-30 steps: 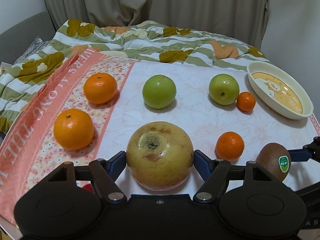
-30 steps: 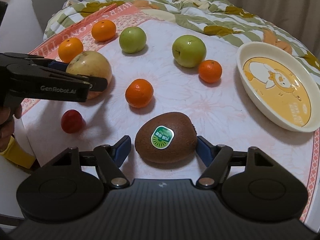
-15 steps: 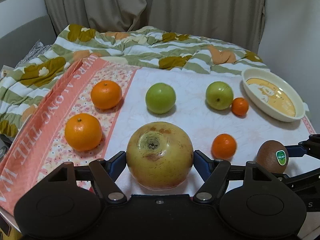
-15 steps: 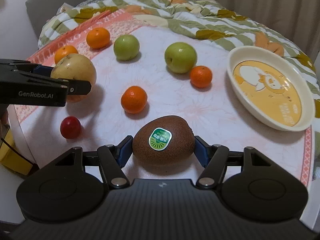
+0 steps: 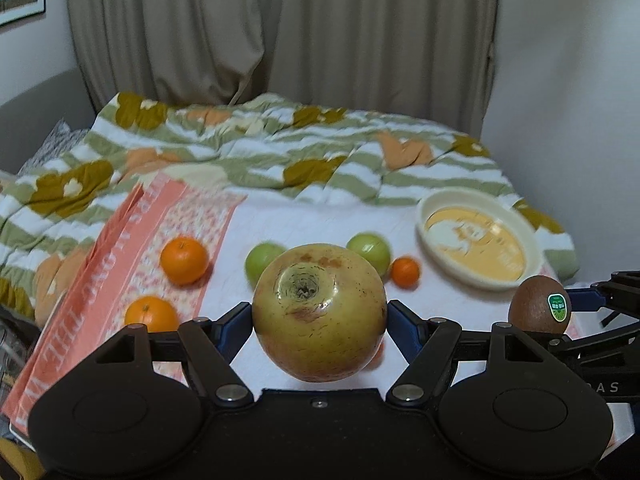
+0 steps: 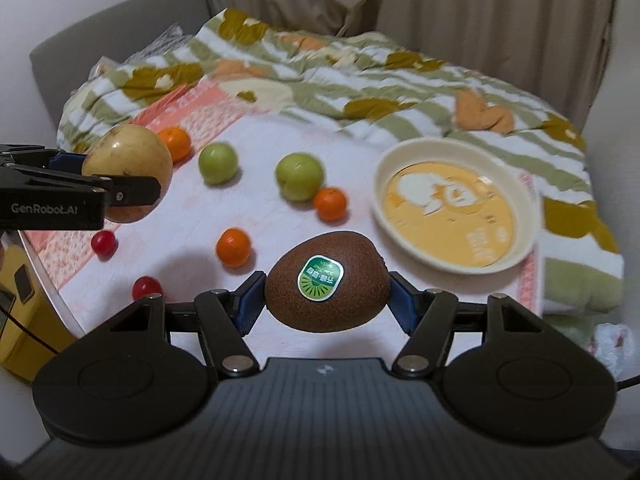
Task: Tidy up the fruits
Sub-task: 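Carry the kiwi and pear to the white bowl with both grippers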
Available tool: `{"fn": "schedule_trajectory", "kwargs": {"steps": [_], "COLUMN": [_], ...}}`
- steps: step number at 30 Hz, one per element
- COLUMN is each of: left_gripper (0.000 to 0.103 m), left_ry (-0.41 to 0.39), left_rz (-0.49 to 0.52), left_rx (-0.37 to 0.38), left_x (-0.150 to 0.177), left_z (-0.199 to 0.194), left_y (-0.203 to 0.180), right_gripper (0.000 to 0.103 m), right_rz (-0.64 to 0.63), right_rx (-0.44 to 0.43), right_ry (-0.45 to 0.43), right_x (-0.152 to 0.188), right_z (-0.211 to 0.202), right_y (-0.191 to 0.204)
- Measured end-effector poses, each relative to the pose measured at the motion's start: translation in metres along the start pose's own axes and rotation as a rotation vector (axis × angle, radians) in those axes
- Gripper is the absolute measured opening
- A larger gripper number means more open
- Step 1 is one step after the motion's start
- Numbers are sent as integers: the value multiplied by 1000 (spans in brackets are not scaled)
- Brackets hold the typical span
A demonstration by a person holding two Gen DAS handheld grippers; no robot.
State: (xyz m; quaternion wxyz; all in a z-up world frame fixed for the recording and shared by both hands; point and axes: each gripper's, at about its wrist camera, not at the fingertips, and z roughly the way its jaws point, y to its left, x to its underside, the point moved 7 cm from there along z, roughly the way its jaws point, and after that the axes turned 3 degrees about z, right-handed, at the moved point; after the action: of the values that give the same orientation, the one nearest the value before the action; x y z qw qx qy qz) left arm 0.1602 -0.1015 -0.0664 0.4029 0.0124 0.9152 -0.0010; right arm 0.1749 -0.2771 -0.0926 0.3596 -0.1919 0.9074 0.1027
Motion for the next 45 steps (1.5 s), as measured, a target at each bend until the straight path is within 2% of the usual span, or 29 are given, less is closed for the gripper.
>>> {"fn": "schedule_trajectory", "kwargs": {"steps": [6,12,19,26,37,45], "left_gripper": [76,76,76,76,76,76], "left_ry": [-47,-82,-93,-59,32,62], "left_rz": [10,30,98,190,349,477], "left_rx": [22,79,152,218,295,308], "left_x": [-30,-61,-97,-124,-126,-110], "left_z": [-10,-4,33,89,190,230], "left_y": [-22,-42,-71,-104,-151,-186], "right_gripper": [80,80,80,80,80,80], "right_rz": [37,78,123,169,256,321], "right_rx": [37,86,131,165,218,238], "right_ry": [-35,-49,-52,-38,8,35], "right_x": [-17,-41,-64,-87,-100,-94], "right_z": [-22,-34,-26,6,64,84], "right_y": [-36,-76,-115,-151,-209,-236]}}
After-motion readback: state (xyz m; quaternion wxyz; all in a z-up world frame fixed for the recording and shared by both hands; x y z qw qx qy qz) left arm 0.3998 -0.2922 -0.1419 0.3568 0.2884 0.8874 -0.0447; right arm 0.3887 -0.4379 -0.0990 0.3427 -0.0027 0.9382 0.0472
